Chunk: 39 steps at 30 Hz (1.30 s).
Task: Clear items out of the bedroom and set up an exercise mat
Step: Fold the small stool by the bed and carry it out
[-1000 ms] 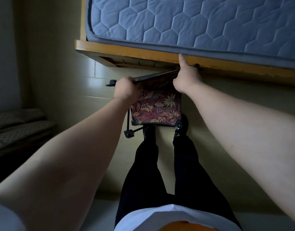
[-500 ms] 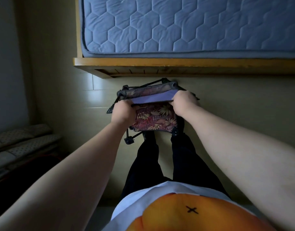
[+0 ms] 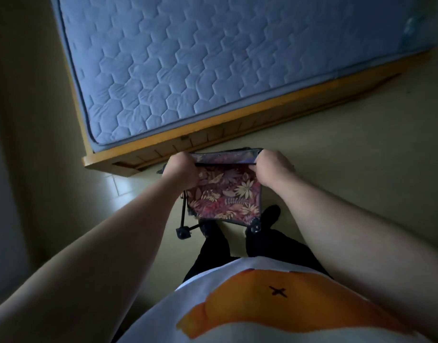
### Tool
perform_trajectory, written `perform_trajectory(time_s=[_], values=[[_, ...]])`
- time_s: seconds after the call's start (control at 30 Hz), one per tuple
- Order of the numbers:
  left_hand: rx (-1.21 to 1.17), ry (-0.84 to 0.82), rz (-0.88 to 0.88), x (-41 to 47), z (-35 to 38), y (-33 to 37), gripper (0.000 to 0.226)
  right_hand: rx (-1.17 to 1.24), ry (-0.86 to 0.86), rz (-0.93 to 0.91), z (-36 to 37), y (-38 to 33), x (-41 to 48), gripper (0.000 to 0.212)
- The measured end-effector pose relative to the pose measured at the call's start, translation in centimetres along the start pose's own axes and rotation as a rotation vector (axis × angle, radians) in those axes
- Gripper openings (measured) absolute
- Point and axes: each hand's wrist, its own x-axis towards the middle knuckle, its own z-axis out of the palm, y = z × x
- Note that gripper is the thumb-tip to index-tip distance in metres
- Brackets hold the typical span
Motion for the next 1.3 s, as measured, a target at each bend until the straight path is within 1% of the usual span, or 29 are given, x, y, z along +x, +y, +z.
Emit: perform_trajectory(time_s=[0.07, 0.17, 0.23, 0.27, 0.3, 0.33, 0.37, 0.43, 0.47, 0.5, 0.53, 0.6, 0.63, 0.7, 0.73, 0.8, 0.87, 0.9, 0.93, 0.97, 1.03, 1.07, 1.1, 1.13, 1.17, 1.23, 1.27, 1.3], values=[[0.061, -0.004, 0.067, -1.0, -0.6, 2.7, 0.023, 0.032, 0.042, 0.021, -1.5, 2.5, -1.1, 0.011], [0.077, -0.068, 0.128, -2.2, -1.2, 7.1, 0.023, 0.088, 0.108, 0.023, -4.0, 6.3, -2.4, 0.013], [0.171, -0.195, 0.125, -2.7, -1.9, 9.9, 0.024, 0.086, 0.126, 0.025, -5.6, 8.6, -3.4, 0.014], [0.246, -0.277, 0.115, -3.2, -2.1, 11.4, 0.028, 0.083, 0.124, 0.021, -6.5, 9.7, -4.0, 0.014], [0.326, -0.324, 0.117, -3.8, -2.3, 13.1, 0.030, 0.073, 0.130, 0.017, -7.4, 10.9, -4.6, 0.015], [0.407, -0.325, 0.145, -4.3, -2.5, 14.7, 0.032, 0.060, 0.141, 0.007, -8.2, 11.9, -5.2, 0.015], [0.511, -0.286, 0.195, -5.1, -2.7, 16.4, 0.032, 0.048, 0.148, -0.002, -8.9, 12.8, -5.6, 0.017], [0.800, -0.140, 0.362, -7.4, -2.3, 20.4, 0.041, 0.028, 0.163, -0.015, -10.4, 15.3, -6.8, 0.018], [0.887, -0.084, 0.453, -8.1, -1.9, 21.8, 0.047, 0.016, 0.164, -0.028, -11.1, 15.9, -7.2, 0.018], [0.931, -0.063, 0.550, -8.6, -1.1, 23.6, 0.053, 0.011, 0.178, -0.036, -11.9, 16.9, -7.5, 0.018], [0.925, -0.067, 0.632, -8.9, -0.2, 25.0, 0.058, 0.004, 0.194, -0.048, -12.6, 17.7, -7.8, 0.018], [0.865, -0.101, 0.704, -9.6, 1.1, 28.0, 0.062, 0.007, 0.250, -0.063, -13.7, 20.3, -8.4, 0.019], [0.824, -0.123, 0.692, -10.0, 1.4, 28.9, 0.062, 0.021, 0.282, -0.084, -13.9, 21.2, -8.4, 0.018], [0.745, -0.164, 0.687, -11.6, 2.4, 31.6, 0.060, 0.120, 0.412, -0.126, -13.9, 24.5, -8.8, 0.020], [0.684, -0.181, 0.692, -12.3, 3.0, 32.9, 0.057, 0.195, 0.480, -0.140, -13.6, 26.2, -9.1, 0.025], [0.504, -0.237, 0.688, -13.4, 4.4, 35.4, 0.049, 0.373, 0.582, -0.113, -12.8, 29.5, -9.9, 0.048], [0.337, -0.334, 0.642, -14.4, 5.7, 37.6, 0.048, 0.536, 0.611, -0.038, -12.1, 32.2, -11.3, 0.074], [0.238, -0.374, 0.599, -14.9, 6.3, 38.6, 0.046, 0.616, 0.595, 0.027, -11.8, 33.3, -12.2, 0.081], [0.153, -0.400, 0.569, -15.8, 7.2, 40.1, 0.043, 0.685, 0.570, 0.103, -11.3, 34.9, -13.1, 0.081], [0.078, -0.412, 0.538, -16.4, 7.6, 40.9, 0.040, 0.738, 0.501, 0.156, -11.0, 35.8, -13.7, 0.075], [-0.007, -0.438, 0.521, -17.9, 8.7, 42.7, 0.027, 0.879, 0.311, 0.229, -10.5, 37.2, -15.3, 0.054], [-0.013, -0.446, 0.538, -18.6, 9.4, 43.5, 0.022, 0.994, 0.214, 0.215, -10.3, 37.4, -16.3, 0.045], [-0.022, -0.445, 0.562, -19.4, 10.1, 44.4, 0.022, 1.105, 0.139, 0.197, -9.7, 37.7, -17.0, 0.038], [-0.045, -0.441, 0.585, -20.2, 10.8, 45.2, 0.024, 1.182, 0.080, 0.176, -9.2, 37.8, -17.6, 0.022], [-0.078, -0.441, 0.588, -20.7, 11.6, 45.9, 0.024, 1.174, 0.025, 0.155, -8.7, 37.9, -18.1, 0.012], [-0.155, -0.444, 0.550, -21.9, 13.4, 47.4, 0.021, 1.073, -0.042, 0.167, -7.6, 39.1, -18.6, 0.030], [-0.190, -0.450, 0.522, -22.2, 14.2, 47.7, 0.020, 1.010, -0.040, 0.207, -6.8, 39.8, -18.4, 0.039], [-0.235, -0.466, 0.473, -22.7, 15.1, 48.1, 0.018, 0.934, 0.000, 0.248, -6.3, 40.7, -18.1, 0.042]])
